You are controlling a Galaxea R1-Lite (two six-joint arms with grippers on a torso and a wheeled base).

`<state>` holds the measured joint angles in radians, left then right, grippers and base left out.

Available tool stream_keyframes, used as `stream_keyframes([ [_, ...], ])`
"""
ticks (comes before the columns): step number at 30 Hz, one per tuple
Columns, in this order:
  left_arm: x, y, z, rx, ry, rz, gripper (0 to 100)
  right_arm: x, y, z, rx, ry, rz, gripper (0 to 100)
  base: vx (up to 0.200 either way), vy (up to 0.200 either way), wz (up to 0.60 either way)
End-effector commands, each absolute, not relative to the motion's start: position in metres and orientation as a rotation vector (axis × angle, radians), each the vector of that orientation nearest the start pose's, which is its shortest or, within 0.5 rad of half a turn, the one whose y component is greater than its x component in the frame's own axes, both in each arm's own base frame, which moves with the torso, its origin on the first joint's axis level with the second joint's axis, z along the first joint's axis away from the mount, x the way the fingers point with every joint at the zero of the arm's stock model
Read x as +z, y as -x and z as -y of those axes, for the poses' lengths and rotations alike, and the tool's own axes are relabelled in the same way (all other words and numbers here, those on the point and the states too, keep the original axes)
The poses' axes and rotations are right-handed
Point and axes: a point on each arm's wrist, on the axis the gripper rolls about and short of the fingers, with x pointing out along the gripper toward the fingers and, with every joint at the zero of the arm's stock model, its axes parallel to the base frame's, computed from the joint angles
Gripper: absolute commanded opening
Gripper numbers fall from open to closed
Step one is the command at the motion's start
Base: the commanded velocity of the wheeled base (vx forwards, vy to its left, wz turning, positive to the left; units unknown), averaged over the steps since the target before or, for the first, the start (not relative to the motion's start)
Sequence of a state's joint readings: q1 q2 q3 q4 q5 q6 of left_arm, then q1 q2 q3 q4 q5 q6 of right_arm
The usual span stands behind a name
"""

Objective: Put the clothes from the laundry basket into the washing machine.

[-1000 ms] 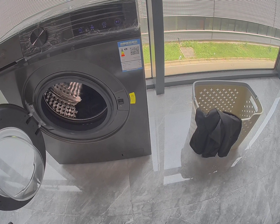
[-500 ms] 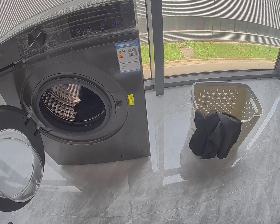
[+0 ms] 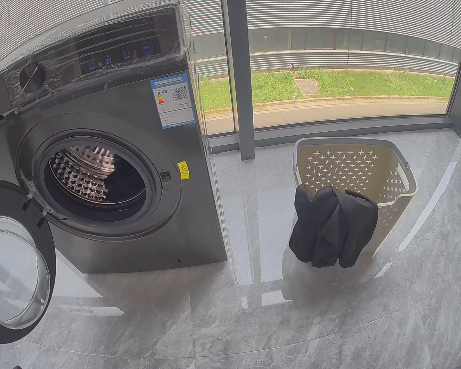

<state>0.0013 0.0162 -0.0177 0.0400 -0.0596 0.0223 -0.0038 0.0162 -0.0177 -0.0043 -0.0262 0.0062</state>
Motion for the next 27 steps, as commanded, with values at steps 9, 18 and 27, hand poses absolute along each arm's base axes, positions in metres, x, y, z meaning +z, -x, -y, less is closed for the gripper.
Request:
stream_keyframes([
  [9, 0.0714, 0.0229, 0.0014, -0.059, -0.020, -0.039, 100, 0.0760, 0.0228, 0.0005, -0.031, -0.006, 0.005, 100, 0.000, 0.000, 0.00],
  [18, 0.0714, 0.0229, 0.0014, -0.059, -0.020, -0.039, 100, 0.0760, 0.0228, 0.0005, -0.031, -0.006, 0.005, 100, 0.000, 0.000, 0.00],
  [27, 0.0714, 0.0229, 0.0014, -0.059, -0.020, -0.039, 100, 0.0760, 0.0228, 0.0005, -0.031, -0.006, 0.005, 100, 0.000, -0.156, 0.00],
])
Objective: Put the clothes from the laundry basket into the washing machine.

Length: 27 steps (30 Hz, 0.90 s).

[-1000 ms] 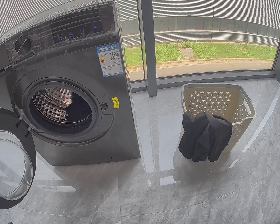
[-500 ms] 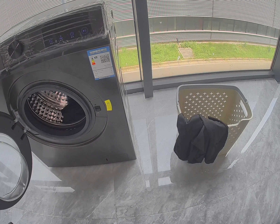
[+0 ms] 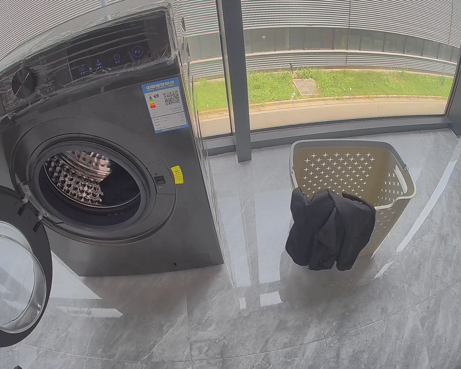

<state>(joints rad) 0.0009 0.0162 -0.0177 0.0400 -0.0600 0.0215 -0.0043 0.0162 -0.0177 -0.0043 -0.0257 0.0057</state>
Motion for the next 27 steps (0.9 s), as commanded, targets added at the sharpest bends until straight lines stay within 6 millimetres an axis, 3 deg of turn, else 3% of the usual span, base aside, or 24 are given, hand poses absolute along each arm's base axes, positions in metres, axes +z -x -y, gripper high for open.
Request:
stream_keyframes([
  [1, 0.0714, 0.0229, 0.0014, -0.059, -0.020, -0.039, 100, 0.0760, 0.0228, 0.0005, -0.031, -0.006, 0.005, 100, 0.000, -0.200, 0.00],
  [17, 0.0714, 0.0229, 0.0014, -0.059, -0.019, -0.039, 100, 0.0760, 0.0228, 0.0005, -0.031, -0.006, 0.005, 100, 0.000, -0.200, 0.00],
  [27, 0.0714, 0.0229, 0.0014, -0.059, -0.022, -0.039, 100, 0.0760, 0.0228, 0.0005, -0.031, -0.006, 0.005, 100, 0.000, 0.000, 0.00],
])
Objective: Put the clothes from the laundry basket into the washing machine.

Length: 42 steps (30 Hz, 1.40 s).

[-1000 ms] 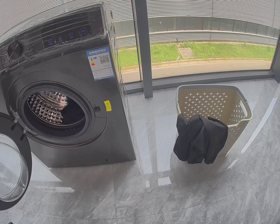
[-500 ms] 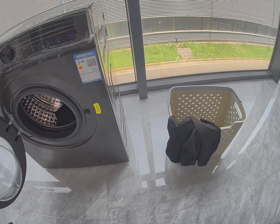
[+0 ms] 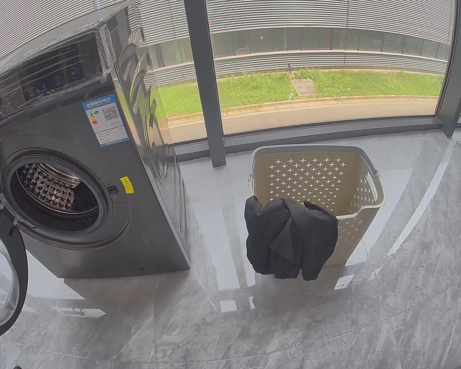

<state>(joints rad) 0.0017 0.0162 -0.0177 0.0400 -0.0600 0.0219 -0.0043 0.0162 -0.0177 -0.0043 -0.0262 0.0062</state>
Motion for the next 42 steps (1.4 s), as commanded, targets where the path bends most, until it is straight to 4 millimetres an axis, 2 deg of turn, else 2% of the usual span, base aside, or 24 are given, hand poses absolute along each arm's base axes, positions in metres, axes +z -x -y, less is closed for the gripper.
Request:
stream_keyframes([
  [1, 0.0714, 0.0229, 0.0014, -0.059, -0.022, -0.039, 100, 0.0760, 0.0228, 0.0005, -0.031, -0.006, 0.005, 100, 0.000, 0.000, 0.00],
  [23, 0.0718, 0.0230, 0.0014, -0.059, -0.019, -0.038, 100, 0.0760, 0.0228, 0.0005, -0.031, -0.006, 0.005, 100, 0.000, 0.000, 0.00],
  [35, 0.0714, 0.0229, 0.0014, -0.059, -0.019, -0.039, 100, 0.0760, 0.0228, 0.0005, -0.031, -0.006, 0.005, 100, 0.000, -0.200, 0.00],
  [42, 0.0718, 0.0230, 0.0014, -0.059, -0.020, -0.038, 100, 0.0760, 0.0228, 0.0005, -0.031, -0.006, 0.005, 100, 0.000, 0.000, 0.00],
])
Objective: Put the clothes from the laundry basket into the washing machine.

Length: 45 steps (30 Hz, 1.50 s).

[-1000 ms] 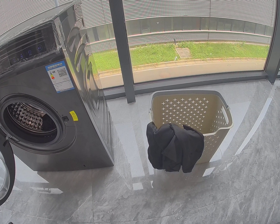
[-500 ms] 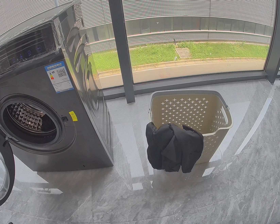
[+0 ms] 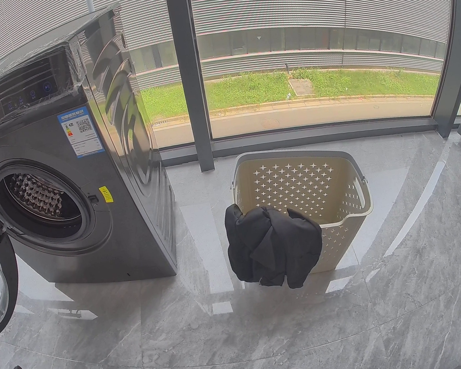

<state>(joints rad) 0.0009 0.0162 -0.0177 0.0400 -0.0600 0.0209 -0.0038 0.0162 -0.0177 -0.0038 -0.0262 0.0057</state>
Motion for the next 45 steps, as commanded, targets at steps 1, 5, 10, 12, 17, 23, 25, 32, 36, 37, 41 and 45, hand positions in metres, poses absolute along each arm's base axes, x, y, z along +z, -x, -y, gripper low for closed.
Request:
stream_keyframes([
  [1, 0.0718, 0.0230, 0.0014, -0.059, -0.020, -0.038, 100, 0.0760, 0.0228, 0.0005, -0.031, -0.006, 0.005, 100, 0.000, 0.000, 0.00],
  [5, 0.0714, 0.0229, 0.0014, -0.059, -0.019, -0.039, 100, 0.0760, 0.0228, 0.0005, -0.031, -0.006, 0.005, 100, 0.000, 0.000, 0.00],
  [10, 0.0714, 0.0229, 0.0014, -0.059, -0.017, -0.039, 100, 0.0760, 0.0228, 0.0005, -0.031, -0.006, 0.005, 100, 0.000, 0.000, 0.00],
  [12, 0.0714, 0.0229, 0.0014, -0.059, -0.017, -0.039, 100, 0.0760, 0.0228, 0.0005, -0.031, -0.006, 0.005, 100, 0.000, 0.000, 0.00],
  [17, 0.0714, 0.0229, 0.0014, -0.059, -0.017, -0.039, 100, 0.0760, 0.0228, 0.0005, -0.031, -0.006, 0.005, 100, 0.000, 0.000, 0.00],
  [23, 0.0714, 0.0229, 0.0014, -0.059, -0.017, -0.039, 100, 0.0760, 0.0228, 0.0005, -0.031, -0.006, 0.005, 100, 0.000, 0.000, 0.00],
  [25, 0.0714, 0.0229, 0.0014, -0.059, -0.019, -0.039, 100, 0.0760, 0.0228, 0.0005, -0.031, -0.006, 0.005, 100, 0.000, 0.000, 0.00],
  [32, 0.0714, 0.0229, 0.0013, -0.057, -0.019, -0.039, 100, 0.0760, 0.0228, 0.0005, -0.031, -0.006, 0.005, 100, 0.000, -0.171, 0.00],
  [36, 0.0714, 0.0229, 0.0014, -0.059, -0.020, -0.039, 100, 0.0760, 0.0228, 0.0005, -0.031, -0.006, 0.005, 100, 0.000, 0.000, 0.00],
  [37, 0.0714, 0.0229, 0.0014, -0.059, -0.020, -0.039, 100, 0.0760, 0.0228, 0.0005, -0.031, -0.006, 0.005, 100, 0.000, 0.000, 0.00],
  [41, 0.0718, 0.0230, 0.0014, -0.059, -0.019, -0.038, 100, 0.0760, 0.0228, 0.0004, -0.032, -0.006, 0.005, 100, 0.000, 0.000, 0.00],
  [45, 0.0714, 0.0229, 0.0013, -0.057, -0.019, -0.039, 100, 0.0760, 0.0228, 0.0004, -0.032, -0.006, 0.005, 100, 0.200, 0.000, 0.00],
])
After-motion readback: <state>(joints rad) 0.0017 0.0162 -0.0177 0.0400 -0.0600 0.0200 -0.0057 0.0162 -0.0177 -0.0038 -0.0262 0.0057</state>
